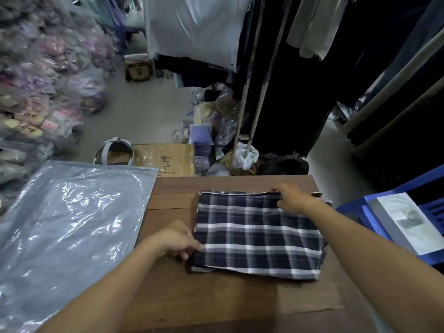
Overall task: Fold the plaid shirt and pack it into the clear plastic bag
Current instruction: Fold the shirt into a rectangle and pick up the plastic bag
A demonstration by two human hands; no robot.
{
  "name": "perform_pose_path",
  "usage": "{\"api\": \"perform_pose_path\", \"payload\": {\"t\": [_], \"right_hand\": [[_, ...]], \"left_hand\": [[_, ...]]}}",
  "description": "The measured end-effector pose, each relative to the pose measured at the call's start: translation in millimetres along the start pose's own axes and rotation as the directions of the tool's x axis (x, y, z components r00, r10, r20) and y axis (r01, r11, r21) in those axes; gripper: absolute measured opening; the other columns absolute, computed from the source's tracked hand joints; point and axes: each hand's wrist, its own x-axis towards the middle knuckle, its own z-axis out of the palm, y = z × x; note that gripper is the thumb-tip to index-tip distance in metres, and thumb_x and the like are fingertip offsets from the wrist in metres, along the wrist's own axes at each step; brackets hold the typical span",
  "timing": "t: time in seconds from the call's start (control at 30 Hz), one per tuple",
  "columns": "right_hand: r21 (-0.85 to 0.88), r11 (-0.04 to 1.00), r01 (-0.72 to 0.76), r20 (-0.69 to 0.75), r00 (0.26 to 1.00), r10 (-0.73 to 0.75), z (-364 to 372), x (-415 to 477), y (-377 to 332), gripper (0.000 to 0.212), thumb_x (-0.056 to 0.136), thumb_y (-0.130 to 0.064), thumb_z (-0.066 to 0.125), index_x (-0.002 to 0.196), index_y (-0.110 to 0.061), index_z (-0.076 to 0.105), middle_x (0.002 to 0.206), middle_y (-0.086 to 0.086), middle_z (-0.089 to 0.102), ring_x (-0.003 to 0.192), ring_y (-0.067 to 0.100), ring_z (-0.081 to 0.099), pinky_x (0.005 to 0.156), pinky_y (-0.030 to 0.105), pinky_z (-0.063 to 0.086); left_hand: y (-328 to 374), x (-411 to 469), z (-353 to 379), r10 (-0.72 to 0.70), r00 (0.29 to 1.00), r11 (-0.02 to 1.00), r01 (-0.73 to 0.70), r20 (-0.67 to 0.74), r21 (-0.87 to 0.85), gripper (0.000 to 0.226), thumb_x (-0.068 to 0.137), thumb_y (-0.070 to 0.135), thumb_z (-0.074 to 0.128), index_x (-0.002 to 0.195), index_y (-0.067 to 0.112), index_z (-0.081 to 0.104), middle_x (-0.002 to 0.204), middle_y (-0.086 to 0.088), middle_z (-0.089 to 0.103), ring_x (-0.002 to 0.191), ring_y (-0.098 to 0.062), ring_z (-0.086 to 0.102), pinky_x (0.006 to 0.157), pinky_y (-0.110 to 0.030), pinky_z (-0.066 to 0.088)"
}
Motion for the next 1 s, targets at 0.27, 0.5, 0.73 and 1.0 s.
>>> {"api": "perform_pose_path", "payload": {"t": [0.27,0.5,0.73,1.0], "right_hand": [[-0.138,0.99,0.014,-0.017,1.0,-0.017,11.9,7.3,-1.1,0.057,0.092,-0.017,0.054,0.145,-0.027,0.039,0.141,0.013,0.053,0.124,0.034,0.05,0.101,0.045,0.043],[-0.112,0.979,0.168,-0.201,0.961,-0.188,8.5,6.6,-46.5,0.05,0.09,-0.021,0.056,0.138,-0.021,0.045,0.138,0.006,0.042,0.123,0.029,0.037,0.101,0.042,0.04],[0.054,0.835,0.548,-0.204,0.824,-0.528,36.8,5.3,-155.3,0.032,0.095,-0.02,0.055,0.127,-0.019,0.057,0.125,-0.001,0.047,0.121,0.022,0.038,0.102,0.034,0.037],[0.185,0.863,0.47,-0.172,0.88,-0.442,69.4,37.1,-265.7,0.039,0.098,-0.035,0.048,0.131,-0.016,0.056,0.136,0.008,0.052,0.127,0.029,0.041,0.107,0.043,0.037]], "left_hand": [[-0.2,-9.0,4.3,-0.008,0.999,1.0,0.008,0.031,0.006,0.031,0.079,0.042,0.079,0.071,0.014,0.068,0.078,-0.007,0.077,0.052,-0.01,0.06,0.054,-0.021,0.046],[-37.6,-4.9,-52.8,0.161,0.703,0.923,0.141,-0.693,0.358,0.048,0.092,0.048,0.055,0.126,0.014,0.058,0.131,-0.009,0.057,0.123,-0.031,0.05,0.098,-0.042,0.045],[-87.2,-3.7,-62.8,0.144,0.802,0.947,0.059,-0.58,0.316,0.07,0.091,0.065,0.024,0.146,0.026,0.04,0.162,-0.009,0.024,0.148,-0.031,0.02,0.118,-0.042,0.022],[-114.9,-33.7,-42.5,0.277,0.762,0.935,-0.072,-0.585,0.348,0.051,0.087,0.055,0.031,0.109,0.033,0.072,0.13,0.006,0.059,0.12,-0.022,0.051,0.101,-0.031,0.04]]}}
